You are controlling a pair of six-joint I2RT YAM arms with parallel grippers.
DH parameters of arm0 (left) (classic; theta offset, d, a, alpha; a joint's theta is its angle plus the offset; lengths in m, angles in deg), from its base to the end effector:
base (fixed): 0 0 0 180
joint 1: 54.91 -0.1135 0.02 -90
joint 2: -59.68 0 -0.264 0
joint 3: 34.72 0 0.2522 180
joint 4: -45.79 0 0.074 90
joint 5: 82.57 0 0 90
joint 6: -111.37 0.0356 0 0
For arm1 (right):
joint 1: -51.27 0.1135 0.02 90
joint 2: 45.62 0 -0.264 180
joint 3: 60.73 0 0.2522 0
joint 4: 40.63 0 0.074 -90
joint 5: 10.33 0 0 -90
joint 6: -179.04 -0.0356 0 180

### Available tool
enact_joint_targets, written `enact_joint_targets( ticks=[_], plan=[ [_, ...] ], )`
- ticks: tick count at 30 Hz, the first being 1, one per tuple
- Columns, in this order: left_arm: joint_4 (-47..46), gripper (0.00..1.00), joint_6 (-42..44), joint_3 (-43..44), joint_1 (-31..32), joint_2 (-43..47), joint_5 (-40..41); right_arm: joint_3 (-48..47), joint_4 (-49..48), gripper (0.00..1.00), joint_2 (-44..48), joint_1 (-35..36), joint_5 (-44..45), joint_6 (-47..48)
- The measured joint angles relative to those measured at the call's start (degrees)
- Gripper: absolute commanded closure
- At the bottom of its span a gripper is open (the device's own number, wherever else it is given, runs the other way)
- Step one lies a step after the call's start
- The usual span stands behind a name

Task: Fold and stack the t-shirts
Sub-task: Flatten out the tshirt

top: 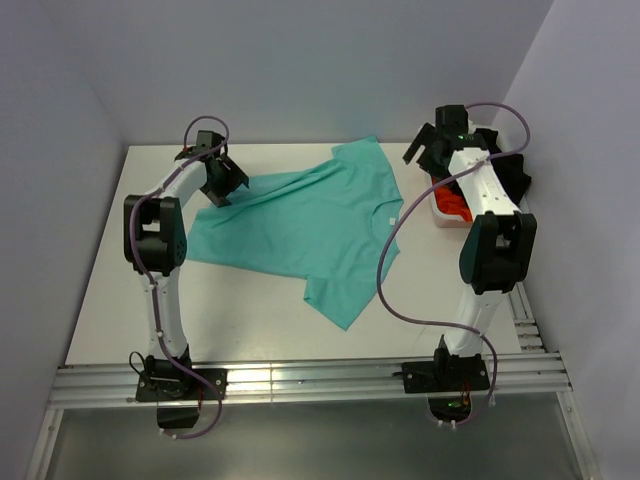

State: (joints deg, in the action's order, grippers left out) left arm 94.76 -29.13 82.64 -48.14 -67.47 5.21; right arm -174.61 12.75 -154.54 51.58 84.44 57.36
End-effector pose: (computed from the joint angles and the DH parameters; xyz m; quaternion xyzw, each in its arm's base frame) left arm 0.4812 -0.0585 0.1874 -0.3538 0.8956 -0.1454 0.2273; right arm 0.4295 -0.0006 0.3032 0.2667 0.8953 0.0603 0.3516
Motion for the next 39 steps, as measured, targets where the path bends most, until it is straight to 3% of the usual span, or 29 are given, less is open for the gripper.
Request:
enact_joint_targets(
  ticks=[22,35,39],
  plan=[
    [-1.5,0.31,0.0,-2.6,-0.4,2.8,4.7,1.6,-0.2,0.0,0.1,0.1,-0.7,0.2],
    [-1.6,0.4,0.0,-2.2,-0.5,-0.8,4.9,2.1,-0.2,0.0,0.2,0.1,-0.1,0.9],
    [-1.8,0.47,-0.2,-2.2,-0.6,-0.9,4.9,2.2,-0.2,0.0,0.2,0.1,0.1,1.2]
  ],
)
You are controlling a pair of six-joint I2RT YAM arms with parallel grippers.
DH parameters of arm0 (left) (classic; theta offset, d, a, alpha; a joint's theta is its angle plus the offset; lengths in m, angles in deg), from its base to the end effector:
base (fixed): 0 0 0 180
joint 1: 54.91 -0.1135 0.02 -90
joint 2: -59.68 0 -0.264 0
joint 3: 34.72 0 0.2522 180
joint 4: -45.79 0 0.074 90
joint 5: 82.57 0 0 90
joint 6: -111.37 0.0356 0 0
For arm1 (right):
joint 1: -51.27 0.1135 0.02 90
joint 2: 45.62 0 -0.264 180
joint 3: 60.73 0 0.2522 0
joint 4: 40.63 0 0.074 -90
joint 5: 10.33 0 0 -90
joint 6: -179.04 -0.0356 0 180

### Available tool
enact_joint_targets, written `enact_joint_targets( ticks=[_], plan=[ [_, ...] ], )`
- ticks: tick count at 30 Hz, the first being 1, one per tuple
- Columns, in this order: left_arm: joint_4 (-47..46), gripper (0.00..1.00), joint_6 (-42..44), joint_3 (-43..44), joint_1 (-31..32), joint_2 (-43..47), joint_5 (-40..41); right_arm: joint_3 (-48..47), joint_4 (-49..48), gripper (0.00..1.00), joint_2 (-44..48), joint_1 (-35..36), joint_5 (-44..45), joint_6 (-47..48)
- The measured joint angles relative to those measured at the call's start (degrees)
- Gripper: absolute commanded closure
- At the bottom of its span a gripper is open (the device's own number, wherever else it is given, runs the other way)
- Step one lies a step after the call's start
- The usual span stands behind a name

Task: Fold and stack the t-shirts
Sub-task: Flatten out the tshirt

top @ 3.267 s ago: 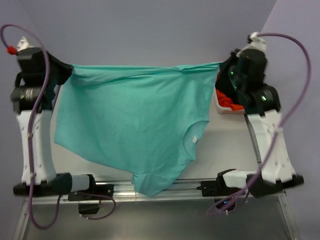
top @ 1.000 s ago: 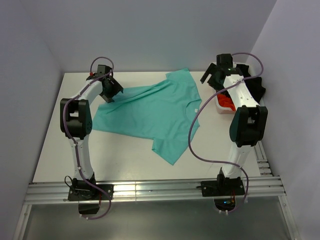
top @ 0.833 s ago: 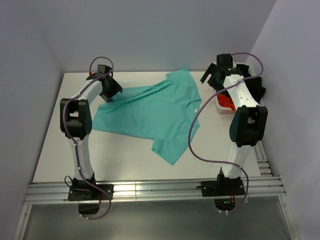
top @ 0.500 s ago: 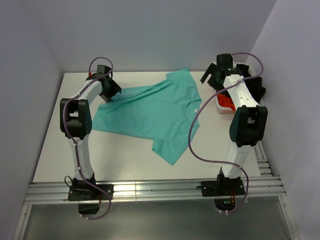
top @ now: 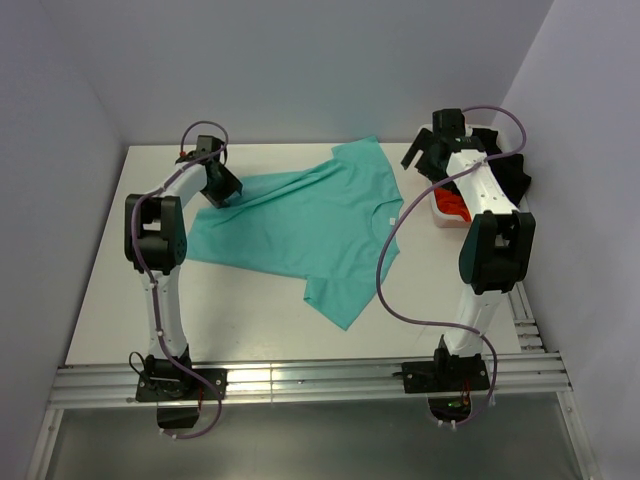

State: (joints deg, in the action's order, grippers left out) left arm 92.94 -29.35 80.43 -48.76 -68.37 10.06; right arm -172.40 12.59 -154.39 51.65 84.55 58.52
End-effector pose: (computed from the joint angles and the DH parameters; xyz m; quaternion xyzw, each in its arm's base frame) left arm 0.4806 -0.0501 0.1702 -0.3717 0.8914 -0.1035 0.2377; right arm 0.4267 -0.0002 0.2920 0.2583 0.9037 0.0517 0.3375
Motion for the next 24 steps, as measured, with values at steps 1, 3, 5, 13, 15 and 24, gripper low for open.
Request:
enact_joint_targets(
  ticks=[1,3,5,13,15,24],
  plan=[
    [0.0,0.48,0.0,0.0,0.0,0.0,0.0,0.0,0.0,0.0,0.0,0.0,0.0,0.0],
    [-0.1,0.57,0.0,0.0,-0.1,-0.1,0.0,0.2,0.0,0.0,0.1,0.0,0.0,0.2],
    [-0.1,0.63,0.0,0.0,-0.1,-0.2,0.1,0.9,-0.1,0.0,0.5,0.0,0.0,0.2],
    [0.0,0.82,0.0,0.6,-0.1,-0.9,0.0,1.5,0.0,0.0,1.0,0.0,0.2,0.4],
    [0.0,0.88,0.0,0.6,-0.1,-0.9,0.0,1.5,0.0,0.0,1.1,0.0,0.2,0.4],
    [0.8,0.98,0.0,1.6,-0.3,-0.9,0.6,2.0,-0.1,0.0,1.6,0.0,0.3,0.4]
  ],
)
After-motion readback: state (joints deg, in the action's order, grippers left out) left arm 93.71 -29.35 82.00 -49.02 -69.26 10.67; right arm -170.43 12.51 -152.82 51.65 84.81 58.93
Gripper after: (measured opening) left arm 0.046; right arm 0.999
